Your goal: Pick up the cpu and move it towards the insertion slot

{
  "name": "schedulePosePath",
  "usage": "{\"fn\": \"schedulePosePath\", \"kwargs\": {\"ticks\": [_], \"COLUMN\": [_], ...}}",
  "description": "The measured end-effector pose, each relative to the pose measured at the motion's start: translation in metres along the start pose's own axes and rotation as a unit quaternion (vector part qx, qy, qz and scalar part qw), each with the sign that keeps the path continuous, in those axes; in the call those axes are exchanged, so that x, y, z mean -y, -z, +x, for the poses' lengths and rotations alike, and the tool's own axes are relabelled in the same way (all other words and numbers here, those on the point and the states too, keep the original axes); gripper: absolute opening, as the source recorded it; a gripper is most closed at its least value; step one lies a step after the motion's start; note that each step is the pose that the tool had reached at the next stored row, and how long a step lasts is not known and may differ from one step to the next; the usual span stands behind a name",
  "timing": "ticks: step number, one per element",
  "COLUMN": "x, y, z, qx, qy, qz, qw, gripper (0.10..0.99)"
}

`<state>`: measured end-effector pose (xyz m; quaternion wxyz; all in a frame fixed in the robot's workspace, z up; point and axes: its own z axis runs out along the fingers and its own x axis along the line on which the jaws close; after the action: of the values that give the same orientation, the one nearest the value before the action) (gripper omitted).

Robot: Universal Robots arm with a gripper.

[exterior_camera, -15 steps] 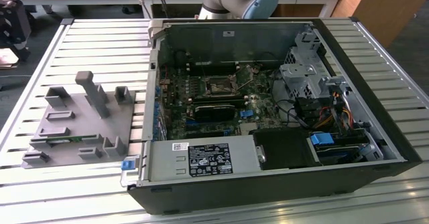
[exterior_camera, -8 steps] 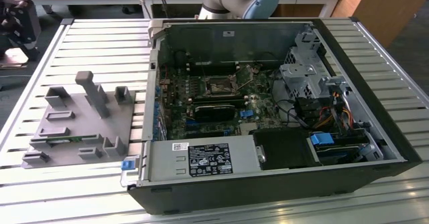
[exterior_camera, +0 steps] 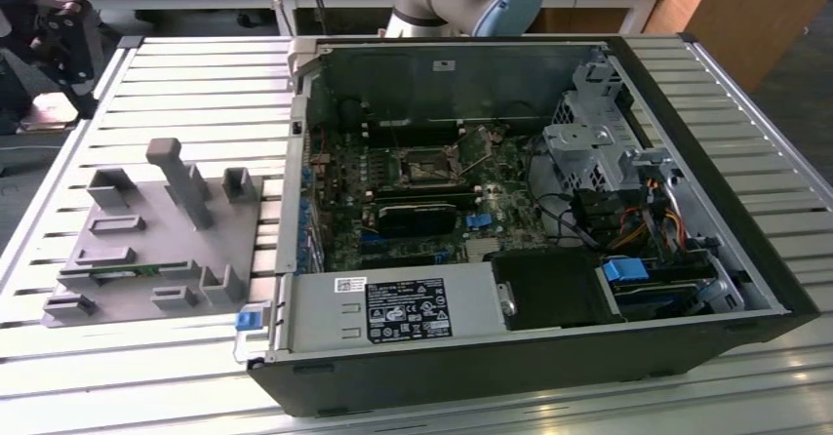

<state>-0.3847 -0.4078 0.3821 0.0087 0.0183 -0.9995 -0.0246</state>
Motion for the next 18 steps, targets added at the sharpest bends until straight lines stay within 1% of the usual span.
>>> {"fn": "schedulePosePath", "kwargs": {"ticks": [7, 18], "x": [0.0006, 0.0014], "y": [0.0004, 0.0008], "z": [-0.0173, -0.0396], "qx": [0.0000, 0.0005], "qy": [0.000, 0.000], "qz": [0.0000, 0.0000], "qw": [1.0000, 1.0000], "gripper": [0.545, 0.545]}}
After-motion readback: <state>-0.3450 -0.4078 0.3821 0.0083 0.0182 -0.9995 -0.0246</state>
